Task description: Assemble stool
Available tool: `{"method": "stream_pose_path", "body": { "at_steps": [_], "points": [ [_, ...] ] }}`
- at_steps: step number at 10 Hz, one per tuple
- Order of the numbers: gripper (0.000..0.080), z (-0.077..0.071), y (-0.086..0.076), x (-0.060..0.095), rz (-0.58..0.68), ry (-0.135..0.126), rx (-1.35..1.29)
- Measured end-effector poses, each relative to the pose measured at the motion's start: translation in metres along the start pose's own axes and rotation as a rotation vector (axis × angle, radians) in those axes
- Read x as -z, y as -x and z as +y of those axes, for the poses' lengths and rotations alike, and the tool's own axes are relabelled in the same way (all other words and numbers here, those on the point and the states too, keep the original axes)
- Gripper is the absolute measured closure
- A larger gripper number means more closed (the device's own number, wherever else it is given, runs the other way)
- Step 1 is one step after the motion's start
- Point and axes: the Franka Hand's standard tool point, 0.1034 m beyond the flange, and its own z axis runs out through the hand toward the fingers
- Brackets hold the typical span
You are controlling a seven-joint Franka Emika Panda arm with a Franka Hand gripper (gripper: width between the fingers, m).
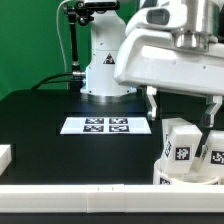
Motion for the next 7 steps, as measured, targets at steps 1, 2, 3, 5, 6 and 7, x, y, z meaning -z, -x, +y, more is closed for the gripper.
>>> {"method": "stream_pose_path", "body": {
  "at_steps": [1,2,3,5,6,7],
  "points": [
    [0.015,0.006,-0.012,0.004,-0.002,-0.002,-0.006],
    [0.015,0.004,-0.009,0.002,0.005,0.0,-0.002],
    [0.015,0.003,-0.007,0.0,0.0,0.0,-0.001],
    [0.015,0.004,-0.007,0.0,-0.001,0.001,0.0],
    [0.015,0.012,-0.004,-0.001,-0.057,-0.008,0.055],
    [0.015,0.016,-0.001,-0.002,-0.103,-0.017,0.054]
  ]
}}
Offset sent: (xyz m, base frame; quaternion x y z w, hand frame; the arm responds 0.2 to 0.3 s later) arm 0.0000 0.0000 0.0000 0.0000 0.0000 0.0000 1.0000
